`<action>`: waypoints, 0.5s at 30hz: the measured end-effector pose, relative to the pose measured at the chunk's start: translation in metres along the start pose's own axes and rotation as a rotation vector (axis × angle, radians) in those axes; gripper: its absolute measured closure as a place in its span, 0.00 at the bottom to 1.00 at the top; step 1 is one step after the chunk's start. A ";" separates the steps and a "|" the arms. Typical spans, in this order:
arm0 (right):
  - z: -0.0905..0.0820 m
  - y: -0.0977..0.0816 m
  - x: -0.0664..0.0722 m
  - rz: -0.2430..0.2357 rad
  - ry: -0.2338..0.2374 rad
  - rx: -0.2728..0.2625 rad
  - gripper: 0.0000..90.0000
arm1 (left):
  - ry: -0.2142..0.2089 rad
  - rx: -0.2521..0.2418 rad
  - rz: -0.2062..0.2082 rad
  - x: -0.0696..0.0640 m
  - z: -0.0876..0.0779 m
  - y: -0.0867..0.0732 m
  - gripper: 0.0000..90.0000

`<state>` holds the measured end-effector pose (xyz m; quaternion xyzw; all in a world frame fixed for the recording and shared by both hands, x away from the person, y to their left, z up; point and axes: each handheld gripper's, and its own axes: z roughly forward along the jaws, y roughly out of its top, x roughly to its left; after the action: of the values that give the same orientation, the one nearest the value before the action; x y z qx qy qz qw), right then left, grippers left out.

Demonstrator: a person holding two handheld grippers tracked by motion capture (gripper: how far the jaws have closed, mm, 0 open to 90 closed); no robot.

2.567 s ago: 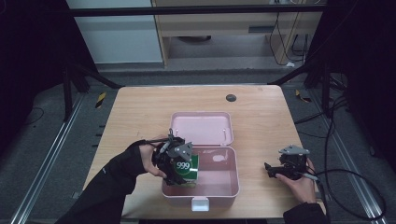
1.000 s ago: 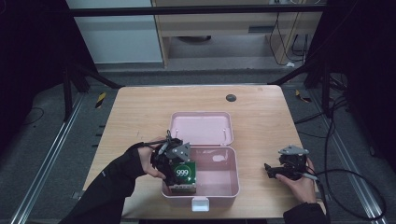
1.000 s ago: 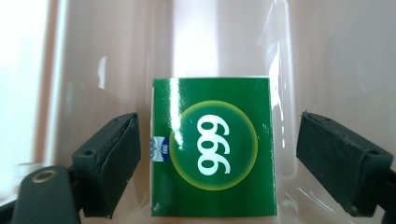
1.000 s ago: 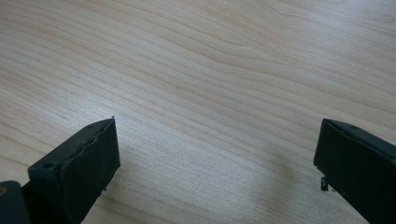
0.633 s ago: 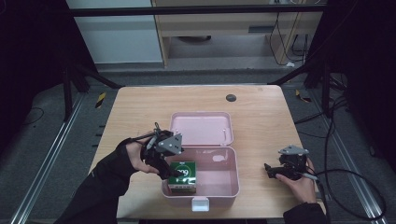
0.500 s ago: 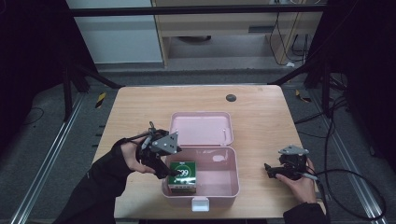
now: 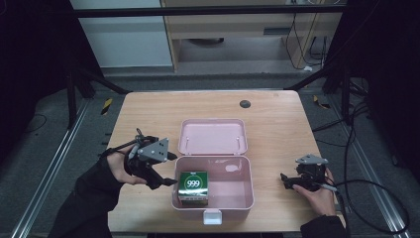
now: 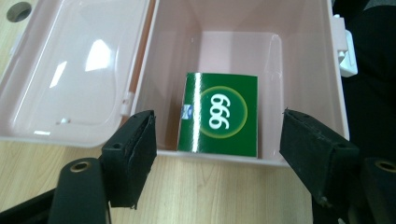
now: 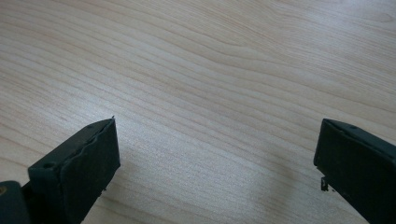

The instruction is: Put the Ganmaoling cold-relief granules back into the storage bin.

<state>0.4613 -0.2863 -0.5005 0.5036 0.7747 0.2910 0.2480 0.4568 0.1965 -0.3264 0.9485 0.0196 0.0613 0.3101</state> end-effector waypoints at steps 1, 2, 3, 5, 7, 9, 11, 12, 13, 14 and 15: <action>0.000 0.000 0.000 -0.001 0.000 0.000 0.01 | 0.002 0.001 -0.004 0.000 -0.001 -0.002 0.29; 0.000 0.000 0.000 -0.001 -0.001 0.000 0.01 | 0.004 0.002 -0.009 0.000 -0.001 -0.005 0.29; 0.000 0.000 0.000 -0.001 -0.002 0.002 0.01 | 0.006 0.004 -0.013 0.000 -0.002 -0.008 0.29; 0.000 0.000 0.000 0.004 0.000 0.000 0.01 | 0.009 0.004 -0.022 -0.001 -0.002 -0.013 0.29; -0.001 0.000 0.000 0.006 -0.001 -0.004 0.01 | 0.010 0.003 -0.031 -0.001 -0.003 -0.018 0.29; -0.001 0.000 -0.001 0.007 -0.003 -0.006 0.01 | 0.010 0.003 -0.039 -0.001 -0.003 -0.023 0.29; 0.000 0.000 -0.001 0.007 -0.006 -0.005 0.01 | 0.013 0.005 -0.052 -0.001 -0.002 -0.028 0.29; 0.000 0.000 -0.001 0.008 -0.007 -0.005 0.01 | 0.012 0.005 -0.056 0.000 -0.001 -0.031 0.29; 0.000 0.000 -0.001 0.007 -0.006 -0.006 0.01 | 0.012 0.005 -0.062 0.000 -0.001 -0.034 0.29; -0.001 0.000 -0.001 0.006 -0.006 -0.006 0.01 | 0.012 0.004 -0.069 0.000 0.000 -0.036 0.29; -0.001 0.000 -0.001 0.005 -0.007 -0.007 0.01 | 0.012 0.005 -0.076 0.000 0.000 -0.039 0.29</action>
<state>0.4613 -0.2873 -0.5001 0.5057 0.7715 0.2926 0.2519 0.4567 0.2276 -0.3497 0.9474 0.0575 0.0551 0.3099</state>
